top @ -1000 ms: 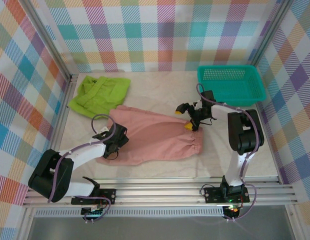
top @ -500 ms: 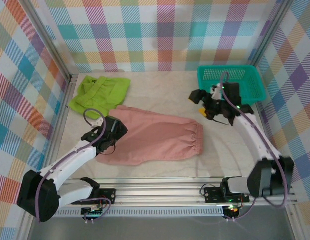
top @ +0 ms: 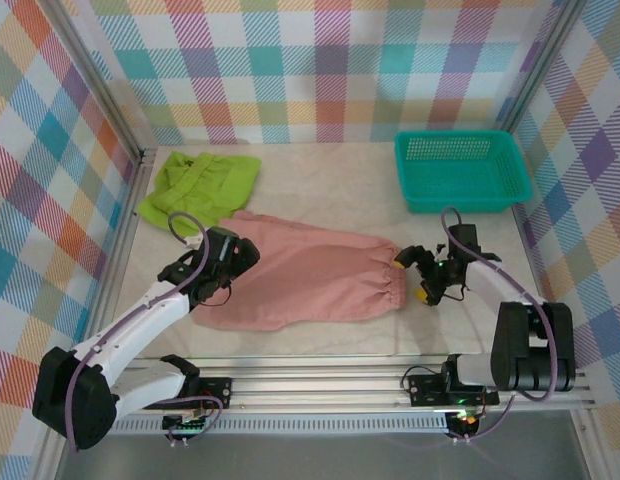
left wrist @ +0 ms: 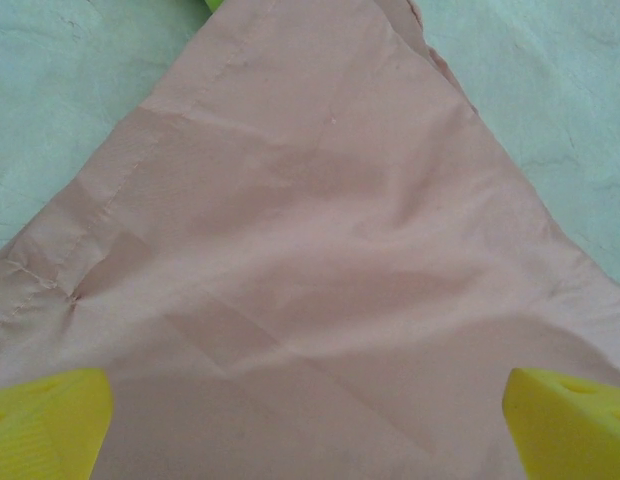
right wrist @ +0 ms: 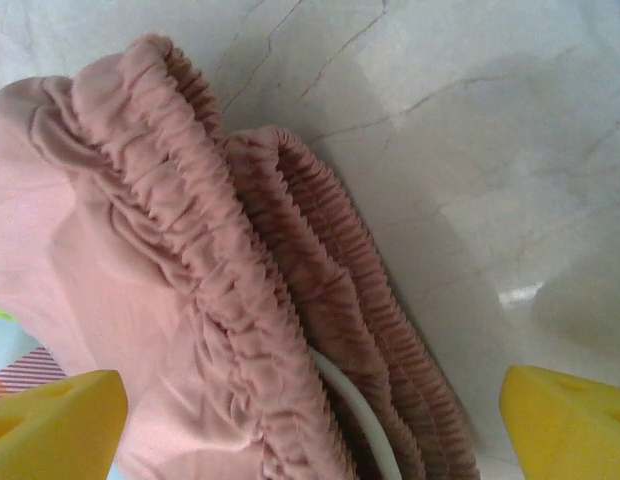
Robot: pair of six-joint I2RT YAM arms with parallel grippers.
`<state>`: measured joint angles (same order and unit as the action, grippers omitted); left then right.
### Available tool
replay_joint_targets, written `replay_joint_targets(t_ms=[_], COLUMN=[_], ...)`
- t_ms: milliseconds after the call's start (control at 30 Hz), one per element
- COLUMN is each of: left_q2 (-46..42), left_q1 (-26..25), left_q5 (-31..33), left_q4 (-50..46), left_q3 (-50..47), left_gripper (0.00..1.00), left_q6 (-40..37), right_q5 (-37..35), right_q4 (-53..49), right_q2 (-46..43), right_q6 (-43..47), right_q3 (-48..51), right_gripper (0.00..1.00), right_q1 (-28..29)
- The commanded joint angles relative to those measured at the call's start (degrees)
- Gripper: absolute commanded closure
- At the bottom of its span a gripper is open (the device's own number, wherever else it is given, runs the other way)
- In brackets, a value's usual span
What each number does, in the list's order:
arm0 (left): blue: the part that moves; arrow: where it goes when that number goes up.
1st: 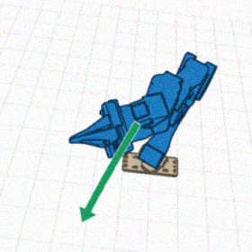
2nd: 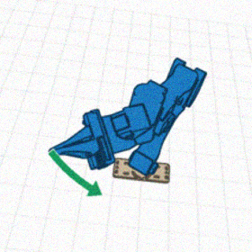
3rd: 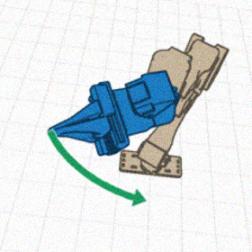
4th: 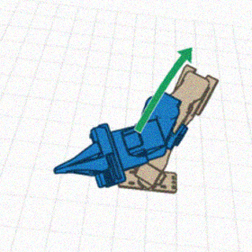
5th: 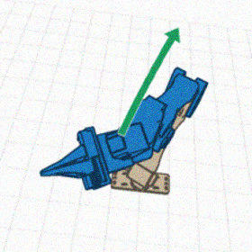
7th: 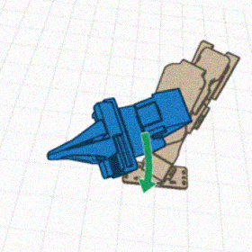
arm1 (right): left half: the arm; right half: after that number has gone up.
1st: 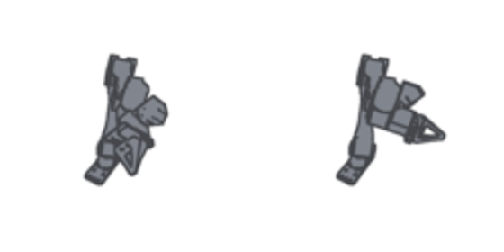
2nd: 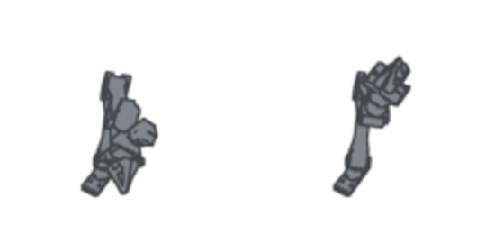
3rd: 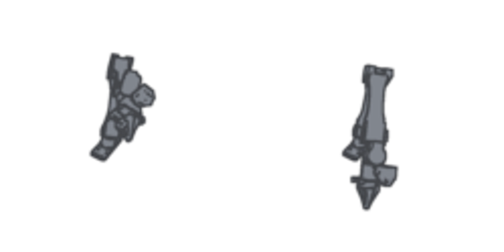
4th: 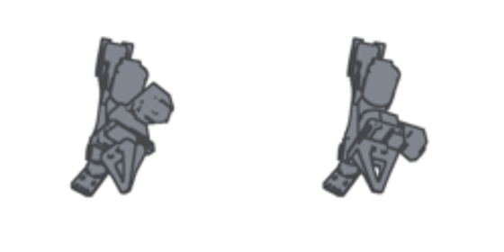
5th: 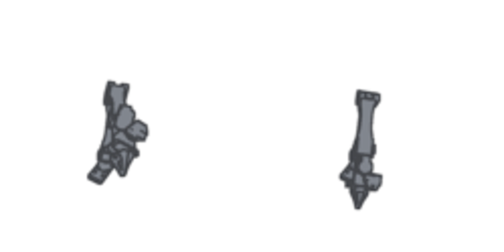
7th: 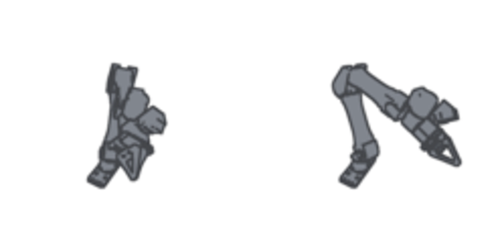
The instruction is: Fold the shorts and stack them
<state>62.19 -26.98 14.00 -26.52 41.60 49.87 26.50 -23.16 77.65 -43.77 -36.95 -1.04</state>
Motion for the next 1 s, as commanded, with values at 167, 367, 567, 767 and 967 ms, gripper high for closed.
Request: replay_joint_targets(t_ms=[167, 367, 567, 767, 967], left_q2=[0.12, 0.36, 0.72, 1.09, 0.91], left_q1=[-0.43, -0.39, -0.37, -0.43, -0.43], left_q5=[-0.71, -0.8, -0.91, -0.91, -0.64], left_q4=[0.73, 0.85, 0.85, 0.88, 0.84], left_q3=[-1.88, -2.08, -2.5, -2.78, -3.07], left_gripper=[0.0, 0.0, 0.0, 0.0, 0.0], left_q6=[0.32, 0.23, 0.41, 0.58, 0.58], right_q5=[2.87, 4.07, 4.06, 3.68, 4.01], right_q4=[4.83, 4.69, 4.12, 5.54, 6.71], right_q2=[4.98, 5.81, 5.46, 9.83, 12.84], right_q6=[-0.3, -0.86, -1.14, -0.84, -0.18], right_q3=[-1.14, -2.66, -4.0, -4.6, -5.8], right_gripper=[0.07, 0.09, 0.1, 0.13, 0.28], right_q1=[3.09, 5.38, 6.81, 7.28, 8.15])
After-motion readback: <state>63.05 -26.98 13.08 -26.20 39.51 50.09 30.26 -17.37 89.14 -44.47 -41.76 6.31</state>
